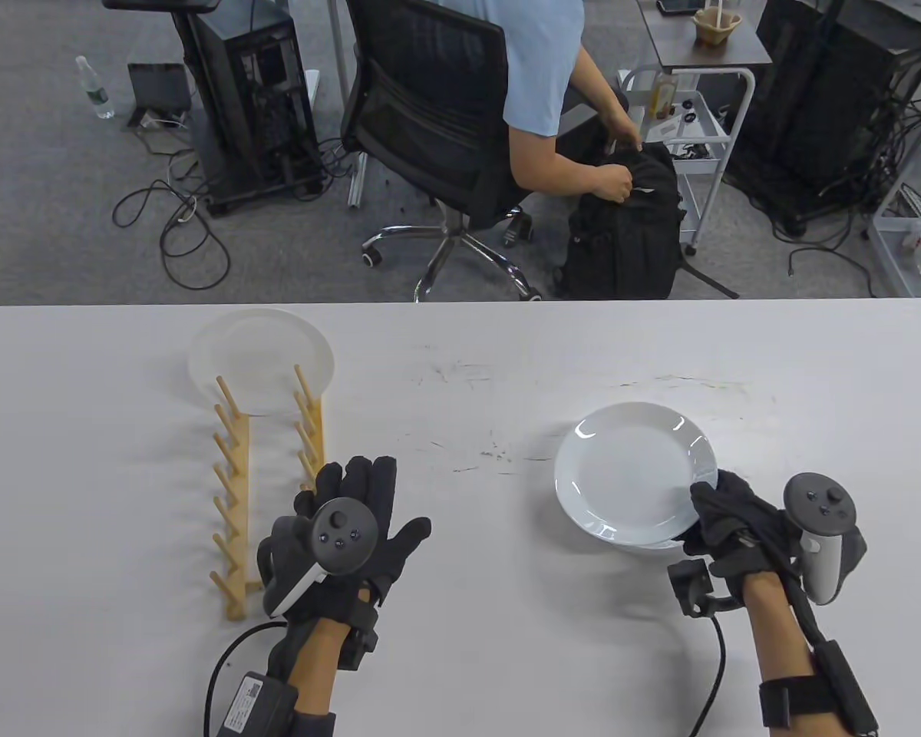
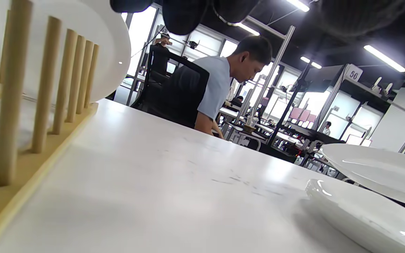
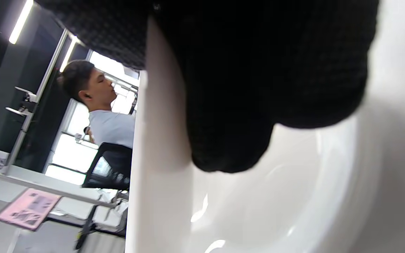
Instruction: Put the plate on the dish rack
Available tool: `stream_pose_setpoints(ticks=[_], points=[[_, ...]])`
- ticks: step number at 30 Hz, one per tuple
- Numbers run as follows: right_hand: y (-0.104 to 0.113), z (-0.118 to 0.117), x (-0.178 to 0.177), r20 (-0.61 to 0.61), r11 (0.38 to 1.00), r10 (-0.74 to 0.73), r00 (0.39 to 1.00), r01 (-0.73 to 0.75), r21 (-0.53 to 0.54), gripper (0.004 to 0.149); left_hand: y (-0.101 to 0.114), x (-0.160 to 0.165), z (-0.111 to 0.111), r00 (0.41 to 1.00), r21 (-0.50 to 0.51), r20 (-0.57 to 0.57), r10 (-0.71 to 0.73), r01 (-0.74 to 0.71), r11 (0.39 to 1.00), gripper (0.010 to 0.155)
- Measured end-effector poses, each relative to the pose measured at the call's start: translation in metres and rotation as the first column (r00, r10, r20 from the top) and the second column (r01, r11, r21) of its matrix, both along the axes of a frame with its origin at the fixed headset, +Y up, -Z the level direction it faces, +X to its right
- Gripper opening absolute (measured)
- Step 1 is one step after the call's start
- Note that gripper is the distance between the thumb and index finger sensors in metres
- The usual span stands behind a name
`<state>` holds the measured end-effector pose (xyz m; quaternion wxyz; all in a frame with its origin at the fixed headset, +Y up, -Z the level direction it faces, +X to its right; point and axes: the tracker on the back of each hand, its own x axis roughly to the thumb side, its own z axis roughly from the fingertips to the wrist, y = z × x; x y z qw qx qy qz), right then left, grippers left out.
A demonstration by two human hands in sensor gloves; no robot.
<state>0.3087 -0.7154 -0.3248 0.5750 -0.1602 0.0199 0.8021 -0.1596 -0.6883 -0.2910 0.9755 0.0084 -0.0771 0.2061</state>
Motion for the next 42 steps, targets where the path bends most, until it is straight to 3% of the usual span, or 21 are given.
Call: stream_pose_setpoints(ticks=[8, 10, 12, 14, 17, 19, 20, 22, 26, 28, 29, 31, 33, 38, 42], points=[[-0.01, 0.002, -0.044, -0.193, 0.964, -0.267, 0.944, 0.259, -0.066, 0.054, 0.0, 0.007, 0.003, 0.953, 0.027, 0.062, 0.297, -0.299, 0.954, 0.074], [-0.012, 0.004, -0.055, -0.23, 0.948, -0.317, 0.92, 0.304, -0.091, 0.054, -0.003, 0.011, 0.003, 0.925, -0.013, 0.067, 0.374, -0.374, 0.927, 0.074], [-0.013, 0.007, -0.067, -0.27, 0.929, -0.369, 0.889, 0.35, -0.117, 0.054, -0.01, 0.017, 0.003, 0.864, -0.085, 0.033, 0.502, -0.498, 0.863, 0.077], [-0.014, 0.009, -0.077, -0.305, 0.92, -0.391, 0.869, 0.37, -0.127, 0.054, -0.021, 0.022, 0.002, 0.781, -0.2, -0.026, 0.624, -0.616, 0.762, 0.088], [-0.013, 0.012, -0.088, -0.349, 0.919, -0.393, 0.851, 0.372, -0.129, 0.054, -0.039, 0.029, 0.001, 0.591, -0.369, -0.121, 0.798, -0.773, 0.516, 0.095], [-0.011, 0.013, -0.093, -0.393, 0.927, -0.373, 0.841, 0.354, -0.122, 0.054, -0.052, 0.035, 0.001, 0.458, -0.477, -0.187, 0.869, -0.816, 0.327, 0.089], [-0.009, 0.014, -0.095, -0.411, 0.934, -0.354, 0.84, 0.338, -0.114, 0.054, -0.056, 0.038, 0.0, 0.424, -0.515, -0.212, 0.88, -0.814, 0.269, 0.082], [-0.005, 0.015, -0.096, -0.427, 0.953, -0.298, 0.854, 0.292, -0.083, 0.054, -0.06, 0.04, 0.0, 0.416, -0.548, -0.231, 0.879, -0.803, 0.236, 0.062], [0.009, 0.019, -0.095, -0.423, 0.979, -0.174, 0.889, 0.204, 0.025, 0.055, -0.046, 0.032, 0.001, 0.489, -0.412, -0.23, 0.841, -0.832, 0.371, 0.052], [0.018, 0.02, -0.09, -0.379, 0.987, -0.06, 0.923, 0.112, 0.117, 0.058, -0.026, 0.023, 0.001, 0.566, -0.313, -0.186, 0.803, -0.809, 0.497, 0.051], [0.024, 0.021, -0.085, -0.362, 0.986, 0.055, 0.931, 0.007, 0.169, 0.059, -0.01, 0.015, 0.002, 0.637, -0.221, -0.156, 0.755, -0.767, 0.602, 0.051], [0.029, 0.022, -0.079, -0.311, 0.969, 0.188, 0.932, -0.124, 0.216, 0.059, 0.013, 0.004, 0.002, 0.699, -0.078, -0.147, 0.7, -0.714, 0.696, 0.05], [0.033, 0.022, -0.071, -0.231, 0.925, 0.302, 0.925, -0.226, 0.306, 0.057, 0.051, -0.016, -0.002, 0.807, 0.137, -0.15, 0.571, -0.555, 0.821, 0.049], [0.03, 0.018, -0.062, -0.204, 0.868, 0.467, 0.861, -0.401, 0.294, 0.067, 0.119, -0.057, -0.019, 0.897, 0.379, -0.246, 0.368, -0.26, 0.888, 0.047], [0.024, 0.013, -0.057, -0.23, 0.833, 0.548, 0.804, -0.5, 0.237, 0.075, 0.159, -0.081, -0.038, 0.923, 0.448, -0.362, 0.128, 0.051, 0.893, 0.046]])
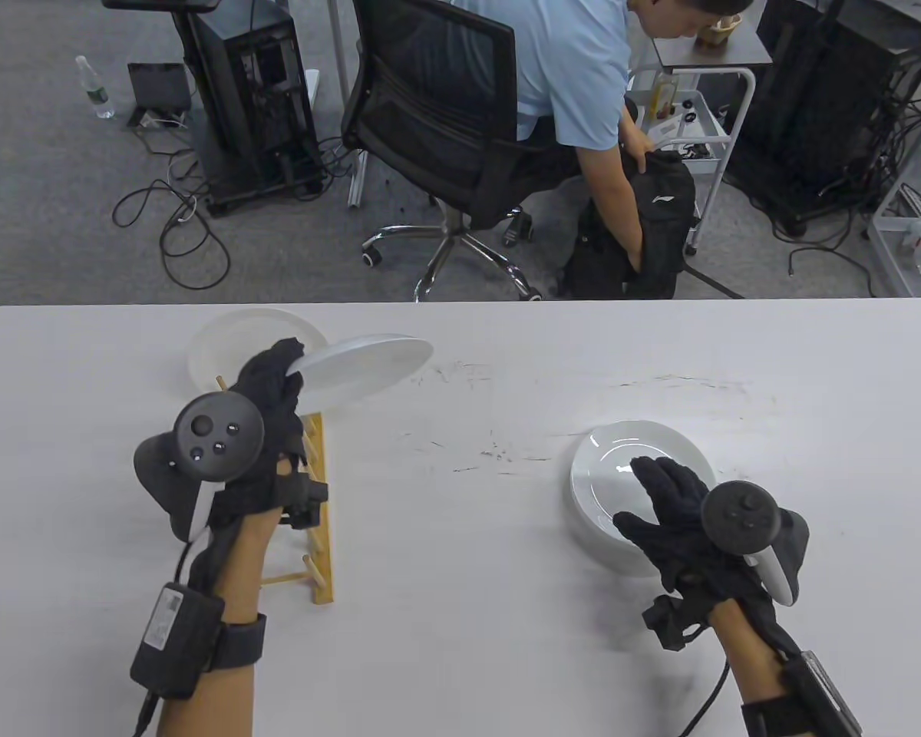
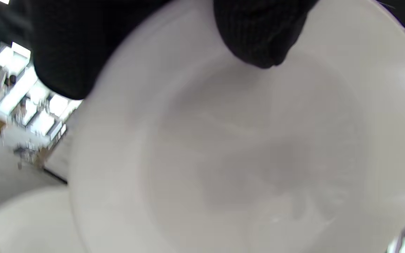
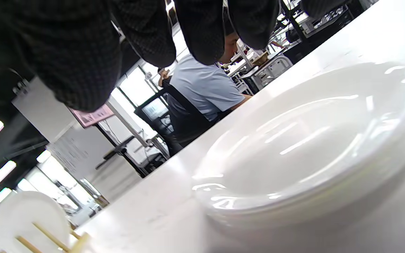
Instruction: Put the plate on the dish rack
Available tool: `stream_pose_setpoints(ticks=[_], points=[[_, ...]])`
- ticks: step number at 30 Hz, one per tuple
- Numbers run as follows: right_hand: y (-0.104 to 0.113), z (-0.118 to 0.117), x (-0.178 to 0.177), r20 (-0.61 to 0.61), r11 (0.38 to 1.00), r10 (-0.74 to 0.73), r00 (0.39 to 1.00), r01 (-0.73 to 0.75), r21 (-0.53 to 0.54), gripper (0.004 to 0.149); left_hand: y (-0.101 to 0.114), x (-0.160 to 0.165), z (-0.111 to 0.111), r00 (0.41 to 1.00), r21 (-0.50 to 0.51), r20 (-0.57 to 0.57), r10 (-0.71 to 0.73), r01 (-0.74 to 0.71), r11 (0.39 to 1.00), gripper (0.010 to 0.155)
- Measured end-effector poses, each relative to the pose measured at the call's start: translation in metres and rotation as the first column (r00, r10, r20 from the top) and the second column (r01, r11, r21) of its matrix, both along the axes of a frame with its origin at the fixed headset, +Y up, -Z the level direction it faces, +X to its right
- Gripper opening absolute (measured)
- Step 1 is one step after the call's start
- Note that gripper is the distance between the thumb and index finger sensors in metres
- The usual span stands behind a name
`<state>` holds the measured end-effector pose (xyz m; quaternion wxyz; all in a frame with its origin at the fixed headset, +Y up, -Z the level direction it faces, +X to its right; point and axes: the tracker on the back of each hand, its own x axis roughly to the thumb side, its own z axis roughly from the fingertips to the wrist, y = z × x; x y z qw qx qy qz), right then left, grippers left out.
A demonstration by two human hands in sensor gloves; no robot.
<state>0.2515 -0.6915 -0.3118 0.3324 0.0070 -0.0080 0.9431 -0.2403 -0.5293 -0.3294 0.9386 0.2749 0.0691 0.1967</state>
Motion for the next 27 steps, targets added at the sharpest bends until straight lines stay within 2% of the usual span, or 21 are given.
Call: stream_pose_setpoints(ticks=[3, 5, 7, 18, 27], points=[[-0.006, -0.004, 0.003, 0.008, 0.999, 0.027, 1.0, -0.027, -0.038, 0.077, 0.01, -0.011, -0.021, 0.97, -0.028, -0.082, -0.229, 0.227, 0.973, 0.046], [-0.008, -0.004, 0.004, 0.012, 0.999, 0.024, 1.0, -0.024, -0.047, 0.076, 0.007, -0.017, -0.035, 0.942, -0.065, -0.11, -0.318, 0.312, 0.948, 0.046], [-0.009, -0.004, 0.005, 0.012, 0.998, 0.025, 1.0, -0.024, -0.056, 0.076, -0.001, -0.022, -0.048, 0.929, -0.109, -0.123, -0.35, 0.338, 0.935, 0.046], [-0.009, -0.003, 0.004, 0.014, 0.994, 0.029, 0.999, -0.027, -0.106, 0.076, -0.066, -0.041, -0.102, 0.914, -0.323, -0.107, -0.392, 0.341, 0.883, 0.047], [-0.01, -0.004, 0.006, 0.024, 0.991, 0.023, 0.999, -0.02, -0.132, 0.076, -0.101, -0.047, -0.132, 0.923, -0.485, -0.061, -0.38, 0.306, 0.819, 0.048]])
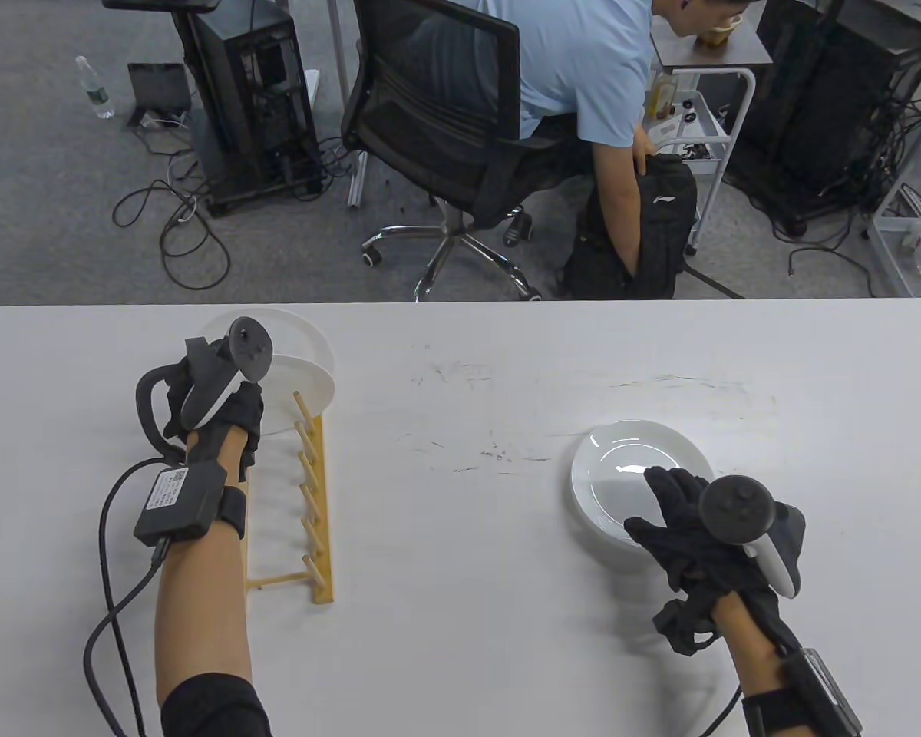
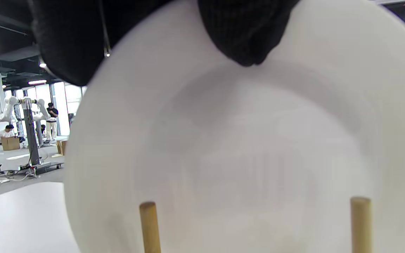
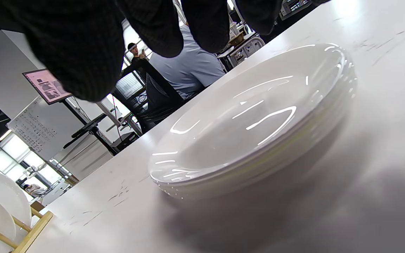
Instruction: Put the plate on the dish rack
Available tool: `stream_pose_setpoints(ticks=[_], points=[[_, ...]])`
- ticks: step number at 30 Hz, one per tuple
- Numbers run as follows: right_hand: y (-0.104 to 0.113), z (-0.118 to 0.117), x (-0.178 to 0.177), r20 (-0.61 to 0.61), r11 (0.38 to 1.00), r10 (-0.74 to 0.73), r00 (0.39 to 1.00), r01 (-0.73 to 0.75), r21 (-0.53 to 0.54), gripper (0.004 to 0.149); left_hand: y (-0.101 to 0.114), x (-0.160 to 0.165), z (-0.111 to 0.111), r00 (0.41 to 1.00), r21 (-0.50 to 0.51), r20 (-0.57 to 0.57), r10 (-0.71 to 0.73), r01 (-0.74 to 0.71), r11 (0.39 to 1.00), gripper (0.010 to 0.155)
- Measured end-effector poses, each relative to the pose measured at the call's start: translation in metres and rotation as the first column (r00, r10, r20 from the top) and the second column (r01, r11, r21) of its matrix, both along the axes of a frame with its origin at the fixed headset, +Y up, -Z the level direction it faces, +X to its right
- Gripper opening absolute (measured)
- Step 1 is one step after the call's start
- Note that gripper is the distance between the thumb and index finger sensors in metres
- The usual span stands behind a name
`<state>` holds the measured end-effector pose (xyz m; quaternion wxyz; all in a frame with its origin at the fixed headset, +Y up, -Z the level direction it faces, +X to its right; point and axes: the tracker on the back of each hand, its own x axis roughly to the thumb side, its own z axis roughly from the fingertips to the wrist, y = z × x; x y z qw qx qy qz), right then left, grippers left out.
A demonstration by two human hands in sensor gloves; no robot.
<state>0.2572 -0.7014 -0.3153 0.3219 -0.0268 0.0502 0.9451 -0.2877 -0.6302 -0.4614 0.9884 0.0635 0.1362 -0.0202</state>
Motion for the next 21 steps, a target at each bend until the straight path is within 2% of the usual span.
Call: stream_pose_setpoints(ticks=[3, 11, 17, 21], points=[[0.0, 0.0, 0.0, -0.002, 1.0, 0.001, 1.0, -0.001, -0.006, 0.076, -0.005, 0.0, -0.005, 1.0, 0.023, -0.008, -0.001, 0.001, 1.0, 0.049], [-0.002, -0.002, 0.0, -0.005, 1.0, -0.006, 1.0, 0.006, -0.023, 0.076, -0.003, -0.001, -0.003, 0.999, -0.037, -0.028, 0.036, -0.037, 0.999, 0.062], [-0.004, -0.003, 0.0, -0.012, 0.999, -0.017, 1.0, 0.017, -0.032, 0.075, 0.004, -0.003, 0.012, 0.996, -0.074, -0.026, 0.08, -0.082, 0.994, 0.067], [-0.004, -0.004, 0.0, -0.012, 0.999, -0.023, 1.0, 0.022, -0.033, 0.075, 0.014, 0.0, 0.031, 0.994, -0.035, -0.005, 0.106, -0.106, 0.994, 0.069]])
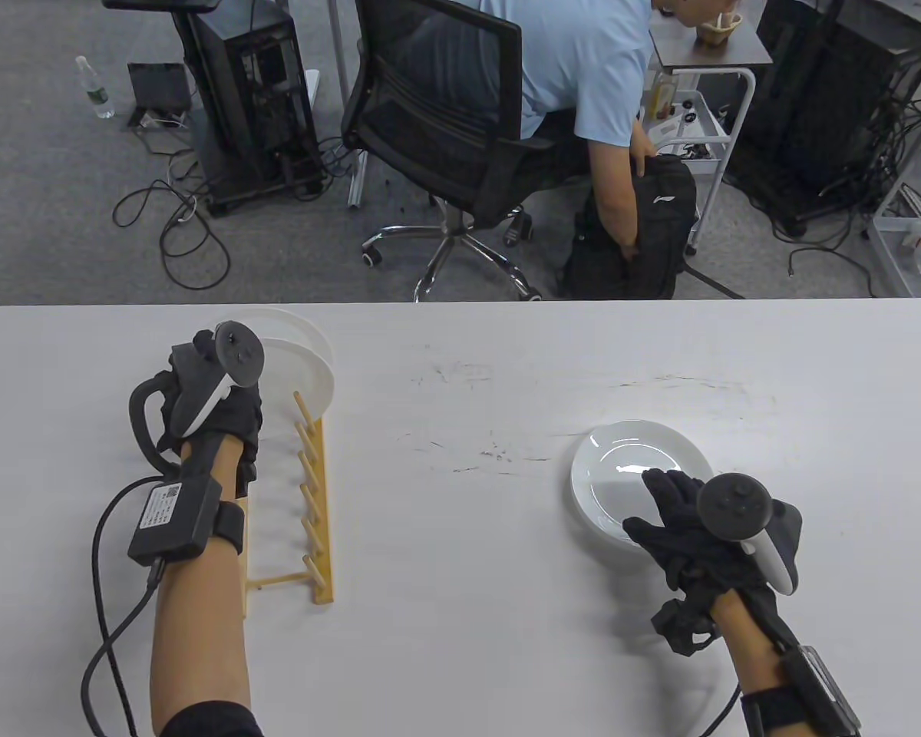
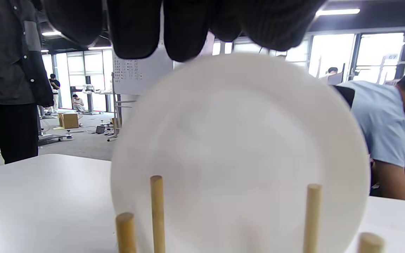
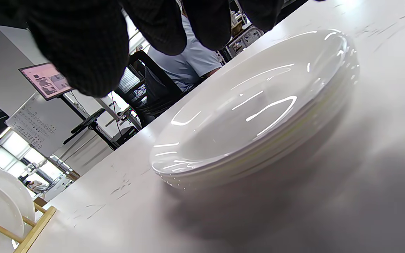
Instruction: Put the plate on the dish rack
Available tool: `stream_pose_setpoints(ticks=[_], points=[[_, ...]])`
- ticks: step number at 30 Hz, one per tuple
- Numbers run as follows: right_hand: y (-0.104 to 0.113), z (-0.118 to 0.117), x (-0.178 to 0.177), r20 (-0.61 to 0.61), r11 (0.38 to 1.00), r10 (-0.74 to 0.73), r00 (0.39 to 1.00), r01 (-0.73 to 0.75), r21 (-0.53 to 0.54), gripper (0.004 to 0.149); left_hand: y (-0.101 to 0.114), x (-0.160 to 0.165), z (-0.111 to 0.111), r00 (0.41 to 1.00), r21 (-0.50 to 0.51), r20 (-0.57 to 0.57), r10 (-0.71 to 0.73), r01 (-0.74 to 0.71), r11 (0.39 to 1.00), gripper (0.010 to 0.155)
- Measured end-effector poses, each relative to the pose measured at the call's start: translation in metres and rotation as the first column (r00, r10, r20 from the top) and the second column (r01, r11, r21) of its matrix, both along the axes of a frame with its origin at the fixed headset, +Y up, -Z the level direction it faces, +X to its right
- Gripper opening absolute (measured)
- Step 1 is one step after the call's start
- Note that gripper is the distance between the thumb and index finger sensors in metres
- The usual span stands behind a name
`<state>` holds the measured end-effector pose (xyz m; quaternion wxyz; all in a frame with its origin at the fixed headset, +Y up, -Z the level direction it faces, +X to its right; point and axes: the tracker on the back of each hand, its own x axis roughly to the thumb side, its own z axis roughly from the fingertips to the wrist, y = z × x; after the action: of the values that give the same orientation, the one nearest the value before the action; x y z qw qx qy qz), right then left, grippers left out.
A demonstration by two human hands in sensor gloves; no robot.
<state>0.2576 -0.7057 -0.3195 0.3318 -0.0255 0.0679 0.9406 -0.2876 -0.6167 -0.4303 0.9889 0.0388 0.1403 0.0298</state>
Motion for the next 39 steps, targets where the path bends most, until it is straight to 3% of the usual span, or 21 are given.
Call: stream_pose_setpoints(ticks=[3, 10, 14, 18, 22, 26, 32, 35, 39], points=[[0.0, 0.0, 0.0, -0.002, 1.0, -0.005, 1.0, 0.005, -0.001, 0.075, 0.007, 0.005, 0.018, 1.0, 0.037, 0.02, 0.02, -0.02, 0.999, 0.07], [-0.001, -0.002, -0.001, -0.01, 1.0, -0.008, 1.0, 0.008, -0.007, 0.075, 0.006, 0.04, 0.085, 0.975, 0.105, 0.131, 0.181, -0.195, 0.975, 0.073], [-0.001, -0.002, -0.001, -0.012, 1.0, -0.004, 1.0, 0.003, -0.009, 0.076, -0.006, 0.069, 0.119, 0.943, 0.1, 0.196, 0.27, -0.293, 0.951, 0.075], [-0.002, -0.003, 0.0, -0.009, 1.0, -0.002, 1.0, 0.002, -0.008, 0.072, -0.032, 0.096, 0.146, 0.904, 0.063, 0.252, 0.346, -0.372, 0.926, 0.078], [-0.004, -0.005, 0.003, 0.023, 1.0, 0.001, 1.0, -0.001, -0.009, 0.07, -0.053, 0.105, 0.146, 0.891, 0.059, 0.306, 0.334, -0.368, 0.928, 0.079], [-0.015, -0.012, 0.012, 0.094, 0.993, 0.109, 0.99, -0.103, -0.062, 0.075, -0.061, 0.108, 0.143, 0.895, 0.027, 0.321, 0.311, -0.336, 0.941, 0.079], [-0.037, -0.018, 0.03, 0.241, 0.912, 0.372, 0.896, -0.306, -0.273, 0.089, -0.063, 0.108, 0.143, 0.882, 0.007, 0.336, 0.331, -0.354, 0.935, 0.079], [-0.044, -0.021, 0.036, 0.282, 0.897, 0.403, 0.87, -0.316, -0.309, 0.102, -0.063, 0.108, 0.143, 0.858, -0.02, 0.36, 0.366, -0.385, 0.923, 0.077], [-0.053, -0.025, 0.043, 0.294, 0.914, 0.342, 0.893, -0.242, -0.327, 0.097, -0.064, 0.11, 0.143, 0.851, -0.024, 0.366, 0.375, -0.395, 0.919, 0.078]])
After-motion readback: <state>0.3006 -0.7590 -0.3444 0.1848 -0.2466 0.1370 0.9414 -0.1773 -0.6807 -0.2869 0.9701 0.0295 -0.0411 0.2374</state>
